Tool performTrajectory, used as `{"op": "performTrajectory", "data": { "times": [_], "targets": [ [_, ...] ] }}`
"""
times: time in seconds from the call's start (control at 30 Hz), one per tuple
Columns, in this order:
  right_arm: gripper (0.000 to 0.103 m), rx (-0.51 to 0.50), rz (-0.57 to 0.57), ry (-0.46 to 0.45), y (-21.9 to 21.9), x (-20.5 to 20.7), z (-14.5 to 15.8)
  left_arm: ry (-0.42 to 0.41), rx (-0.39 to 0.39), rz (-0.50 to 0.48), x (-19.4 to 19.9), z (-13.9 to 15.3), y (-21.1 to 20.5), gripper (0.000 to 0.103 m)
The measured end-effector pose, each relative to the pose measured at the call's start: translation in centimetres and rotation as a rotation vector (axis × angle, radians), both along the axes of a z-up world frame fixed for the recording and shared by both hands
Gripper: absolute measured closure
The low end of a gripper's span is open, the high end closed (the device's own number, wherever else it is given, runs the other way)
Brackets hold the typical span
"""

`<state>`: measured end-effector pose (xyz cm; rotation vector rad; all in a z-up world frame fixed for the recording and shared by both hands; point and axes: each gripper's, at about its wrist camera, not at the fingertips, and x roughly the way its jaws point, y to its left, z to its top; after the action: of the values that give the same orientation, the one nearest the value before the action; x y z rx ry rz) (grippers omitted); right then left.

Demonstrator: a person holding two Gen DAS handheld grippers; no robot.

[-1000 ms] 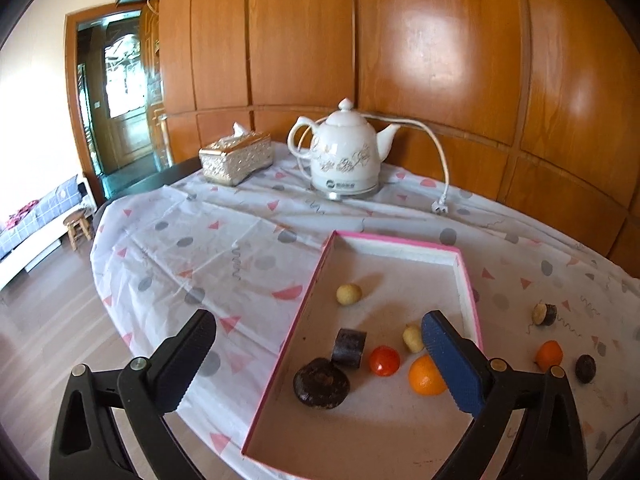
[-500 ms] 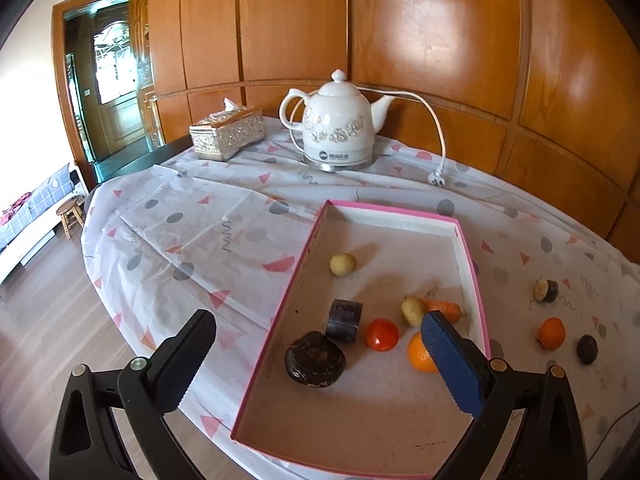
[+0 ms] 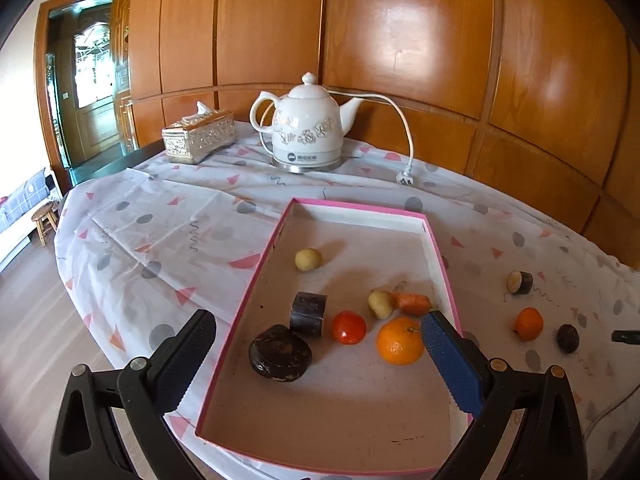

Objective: Organize fruits
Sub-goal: 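Move the right tool toward the dark round ball beside the tray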

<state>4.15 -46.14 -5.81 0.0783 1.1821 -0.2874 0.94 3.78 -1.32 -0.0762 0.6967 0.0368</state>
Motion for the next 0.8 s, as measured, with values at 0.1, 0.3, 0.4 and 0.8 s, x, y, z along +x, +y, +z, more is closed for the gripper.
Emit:
{"op": "performTrajectory", "data": {
  "times": [0.1, 0.3, 0.4, 0.8],
  "targets": [
    [0.054, 0.012, 0.069, 0.013, 1.3, 0.2, -0.4, 0.012, -0.007, 0.003, 0.1, -0.2, 0.1, 0.0],
    [0.054, 0.059, 0.168, 0.06, 3.4, 0.4, -1.4, 0.019, -0.023, 0.022, 0.2, -0.2, 0.8, 0.0],
    [0.054, 0.095, 0.198, 0.044, 4.3, 0.4, -0.6, 0.018, -0.027, 0.03, 0.2, -0.1, 1.1, 0.0],
    [0.051, 0.199, 0.329, -0.076, 12.6, 3.7, 3.0, 0.034, -0.05, 0.071, 0.2, -0.3, 2.7, 0.0]
  ]
}}
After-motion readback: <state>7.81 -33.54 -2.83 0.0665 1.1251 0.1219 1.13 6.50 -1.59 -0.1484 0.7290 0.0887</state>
